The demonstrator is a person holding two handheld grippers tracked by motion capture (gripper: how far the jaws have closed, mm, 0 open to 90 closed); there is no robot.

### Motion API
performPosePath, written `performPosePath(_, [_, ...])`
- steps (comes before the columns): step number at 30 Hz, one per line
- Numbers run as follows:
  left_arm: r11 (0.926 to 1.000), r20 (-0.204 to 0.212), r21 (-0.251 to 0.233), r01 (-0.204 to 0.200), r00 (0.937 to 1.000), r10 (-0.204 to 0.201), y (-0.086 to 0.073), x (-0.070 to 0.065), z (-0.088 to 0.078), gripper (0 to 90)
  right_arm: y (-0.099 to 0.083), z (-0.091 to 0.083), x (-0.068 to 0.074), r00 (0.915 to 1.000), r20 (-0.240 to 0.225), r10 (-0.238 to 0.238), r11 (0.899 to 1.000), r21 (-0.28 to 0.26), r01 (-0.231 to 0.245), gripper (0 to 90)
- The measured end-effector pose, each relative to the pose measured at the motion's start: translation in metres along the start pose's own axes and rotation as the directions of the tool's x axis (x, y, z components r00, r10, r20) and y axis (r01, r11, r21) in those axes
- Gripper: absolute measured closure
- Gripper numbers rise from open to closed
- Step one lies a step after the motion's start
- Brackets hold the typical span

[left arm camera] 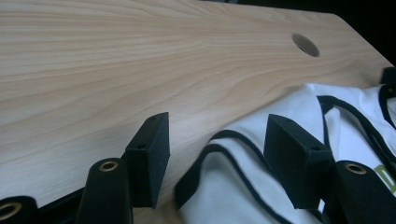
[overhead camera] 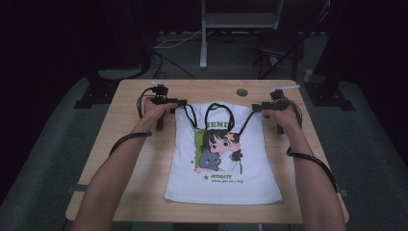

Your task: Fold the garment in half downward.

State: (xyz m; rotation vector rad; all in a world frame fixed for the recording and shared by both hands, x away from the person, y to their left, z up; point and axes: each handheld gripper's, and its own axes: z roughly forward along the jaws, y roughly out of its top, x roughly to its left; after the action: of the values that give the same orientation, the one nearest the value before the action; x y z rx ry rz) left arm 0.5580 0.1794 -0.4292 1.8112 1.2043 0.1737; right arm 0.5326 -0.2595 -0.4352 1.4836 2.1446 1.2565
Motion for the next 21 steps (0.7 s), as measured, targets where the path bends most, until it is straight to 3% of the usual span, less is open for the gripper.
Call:
performPosePath(7, [0.9998, 0.047, 0.018, -0.010, 0.9988, 0.009, 0.005, -0.013, 0.015, 41.4, -0.002, 0.010, 0.004, 0.9998, -0.009, -0.017, 0.999, 0.027, 0.017, 41.5])
performPosePath(16, [0.9986, 0.041, 0.044, -0.029, 0.9988, 0.027, 0.001, -0.015, 0.020, 42.5, -0.002, 0.009, 0.006, 0.9994, 0.000, -0.034, 0.999, 0.034, 0.034, 44.5])
performPosePath(21, [0.9988, 0.052, 0.043, -0.025, 0.9984, 0.023, -0.001, -0.013, 0.022, 45.0, -0.003, 0.010, 0.008, 0.9978, -0.007, -0.065, 0.997, 0.040, 0.066, 57.7])
